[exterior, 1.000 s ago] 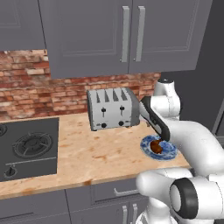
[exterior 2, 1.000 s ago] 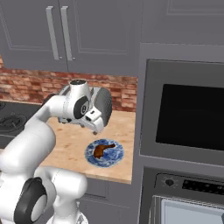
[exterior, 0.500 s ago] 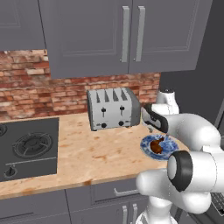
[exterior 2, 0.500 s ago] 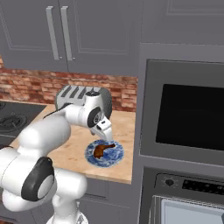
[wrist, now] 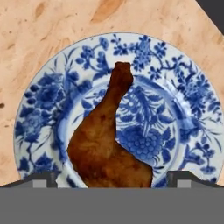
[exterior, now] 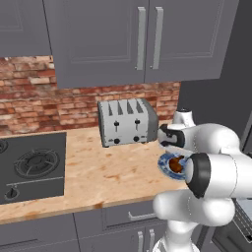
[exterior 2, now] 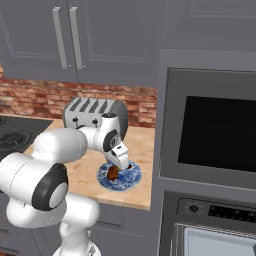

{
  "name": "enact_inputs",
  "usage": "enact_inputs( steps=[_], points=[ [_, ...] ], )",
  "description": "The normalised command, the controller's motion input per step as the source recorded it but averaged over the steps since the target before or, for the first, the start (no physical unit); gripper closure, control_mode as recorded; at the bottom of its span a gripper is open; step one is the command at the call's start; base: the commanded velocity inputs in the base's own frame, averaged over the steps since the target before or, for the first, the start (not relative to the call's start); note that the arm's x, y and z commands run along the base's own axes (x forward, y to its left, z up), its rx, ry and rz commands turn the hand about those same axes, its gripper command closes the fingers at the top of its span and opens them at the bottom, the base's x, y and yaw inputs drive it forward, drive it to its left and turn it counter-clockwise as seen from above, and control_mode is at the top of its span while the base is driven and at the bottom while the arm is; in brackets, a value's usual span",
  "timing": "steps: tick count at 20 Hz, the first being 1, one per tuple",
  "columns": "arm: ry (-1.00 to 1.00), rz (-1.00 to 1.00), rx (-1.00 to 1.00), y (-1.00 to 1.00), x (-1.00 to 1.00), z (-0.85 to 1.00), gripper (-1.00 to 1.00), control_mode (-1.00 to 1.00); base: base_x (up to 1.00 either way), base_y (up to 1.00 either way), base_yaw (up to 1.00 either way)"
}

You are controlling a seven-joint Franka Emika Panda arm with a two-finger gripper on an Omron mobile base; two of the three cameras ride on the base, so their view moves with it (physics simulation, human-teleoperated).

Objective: Place the chicken drumstick on the rack of the oven.

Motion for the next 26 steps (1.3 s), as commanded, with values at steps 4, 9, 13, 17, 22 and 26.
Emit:
enact_inputs(
  steps=[4, 9, 13, 17, 22, 26],
  points=[
    [0.02, -0.06, 0.00, 0.00, 0.07, -0.39, -1.00, -1.00, 0.00, 0.00, 0.00],
    [0.00, 0.00, 0.00, 0.00, 0.13, -0.16, -1.00, -1.00, 0.00, 0.00, 0.00],
    [0.00, 0.00, 0.00, 0.00, 0.02, -0.16, -1.00, -1.00, 0.00, 0.00, 0.00],
    [0.00, 0.00, 0.00, 0.00, 0.00, -0.16, -1.00, -1.00, 0.00, 0.00, 0.00],
    [0.00, 0.00, 0.00, -0.01, 0.00, -0.14, -1.00, -1.00, 0.00, 0.00, 0.00],
    [0.00, 0.00, 0.00, 0.00, 0.00, -0.17, 1.00, -1.00, 0.00, 0.00, 0.00]
  ],
)
